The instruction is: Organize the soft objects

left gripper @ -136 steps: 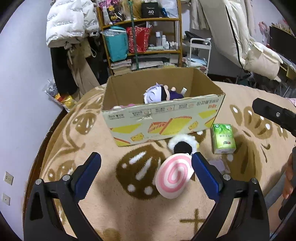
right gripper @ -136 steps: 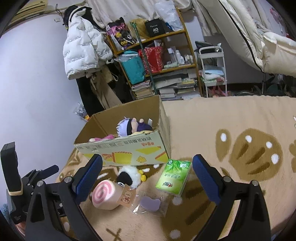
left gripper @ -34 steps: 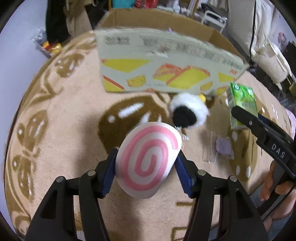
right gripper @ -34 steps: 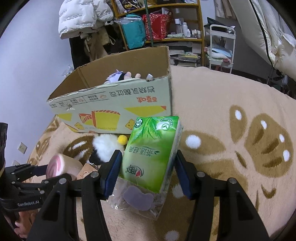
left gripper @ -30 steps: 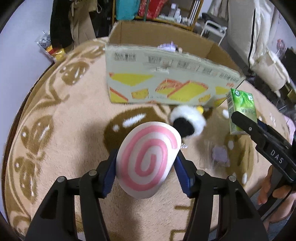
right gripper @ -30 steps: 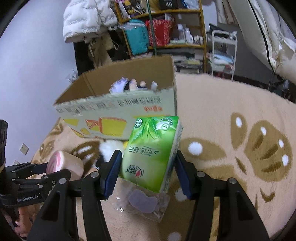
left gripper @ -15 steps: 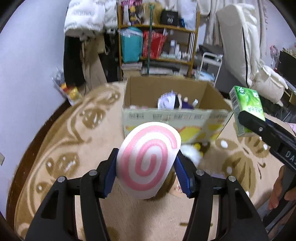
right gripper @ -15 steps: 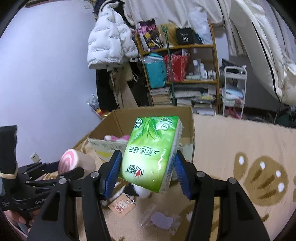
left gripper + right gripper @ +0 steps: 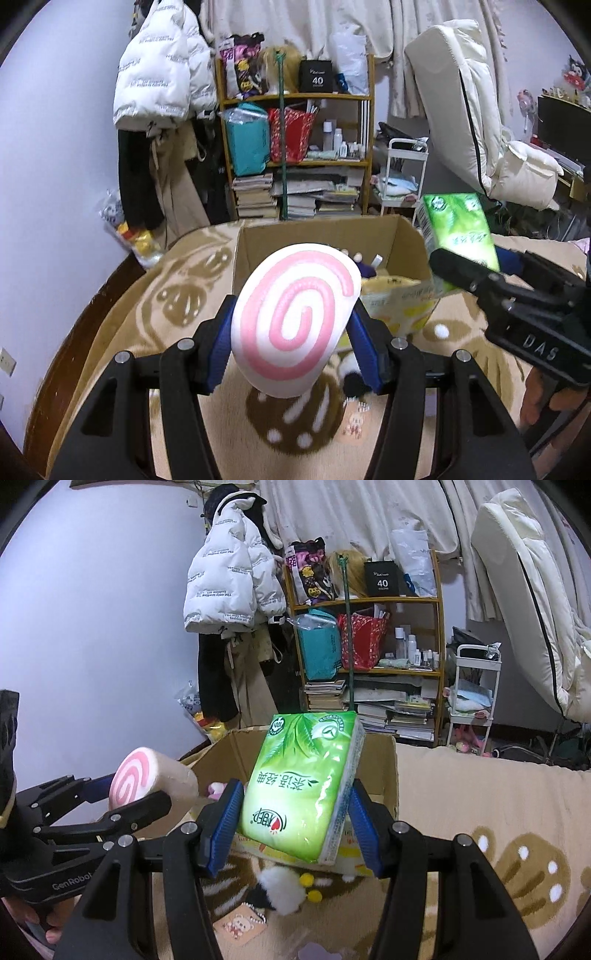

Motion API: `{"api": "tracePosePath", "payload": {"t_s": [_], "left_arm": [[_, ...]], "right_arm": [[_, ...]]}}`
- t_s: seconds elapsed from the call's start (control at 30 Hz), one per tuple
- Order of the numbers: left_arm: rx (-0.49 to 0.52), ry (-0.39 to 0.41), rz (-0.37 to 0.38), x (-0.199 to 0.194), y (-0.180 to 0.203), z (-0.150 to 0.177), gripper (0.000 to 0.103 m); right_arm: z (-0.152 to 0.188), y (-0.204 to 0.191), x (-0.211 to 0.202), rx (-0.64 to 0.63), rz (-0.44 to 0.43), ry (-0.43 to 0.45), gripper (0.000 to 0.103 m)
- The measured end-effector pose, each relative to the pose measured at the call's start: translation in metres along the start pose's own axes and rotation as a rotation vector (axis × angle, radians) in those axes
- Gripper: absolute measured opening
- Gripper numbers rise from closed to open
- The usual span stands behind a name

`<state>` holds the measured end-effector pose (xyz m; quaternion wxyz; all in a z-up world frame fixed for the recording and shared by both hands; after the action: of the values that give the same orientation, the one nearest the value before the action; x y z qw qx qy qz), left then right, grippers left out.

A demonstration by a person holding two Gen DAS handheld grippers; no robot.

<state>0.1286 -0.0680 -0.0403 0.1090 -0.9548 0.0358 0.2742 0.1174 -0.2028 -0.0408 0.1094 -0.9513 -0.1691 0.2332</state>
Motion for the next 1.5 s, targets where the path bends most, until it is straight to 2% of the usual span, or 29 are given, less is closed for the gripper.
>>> {"api": "tracePosePath", "payload": {"t_s": [0.2,0.37,0.5,0.73,0.8,0.87,1.0,1.07,1.2,1.37,1.5], "left_arm": [[0.004,0.065,0.006,0.013,0.006,-0.027,0.057],[0.0,0.066,0.004,0.033,0.004,-0.038,0.057],[-0.012,-0.016,-0.002,0.059,0.001,-0.026,0.056],[-0.014,-0.162,0.019,0.065,-0.004,0.007,0.06],[-0.005,-0.21,0.018,0.065,-0.003,0.016,0.067],[-0.004,-0.238,0.012,0.062,-0.002,0.023,0.083],[-0.004,-0.271,0.023,0.051,-0.003,0.033,0.091],[-0.002,-0.29,0.021,0.047,-0.005,0.037,0.095],[0.001,-0.39,0.036,0.042,-0.007,0.051,0.095],[0.018,-0.503,0.033,0.038,-0.008,0.074,0.095],[0.016,-0.56,0.034,0.034,-0.009,0.087,0.095]], "right_arm": [[-0.009,0.012,0.017,-0.003,-0.011,0.003,0.06],[-0.009,0.024,0.033,0.012,-0.011,-0.006,0.061],[-0.004,0.033,0.048,0.031,-0.006,-0.04,0.061],[-0.001,0.043,0.059,0.063,-0.009,-0.068,0.061],[0.001,0.045,0.061,0.074,-0.007,-0.081,0.062],[0.003,0.047,0.061,0.086,-0.002,-0.088,0.062],[0.005,0.05,0.06,0.121,-0.018,-0.093,0.063],[0.005,0.051,0.058,0.129,-0.017,-0.091,0.07],[0.002,0.05,0.05,0.144,-0.017,-0.076,0.075],[0.002,0.045,0.036,0.158,-0.017,-0.075,0.091],[0.007,0.042,0.024,0.173,-0.013,-0.084,0.093]]}}
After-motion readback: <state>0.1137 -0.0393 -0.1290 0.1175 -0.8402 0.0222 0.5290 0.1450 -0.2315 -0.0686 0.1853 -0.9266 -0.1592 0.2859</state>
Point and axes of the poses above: each gripper's, at about its wrist camera, not at the fingertips, and x roughly the way its jaws point, y to its right, z to its underside, the point moved 3 cm from there along x, roughly the way its jaws point, and after that the axes turned 15 degrees about -z, right-handed, at the moved point
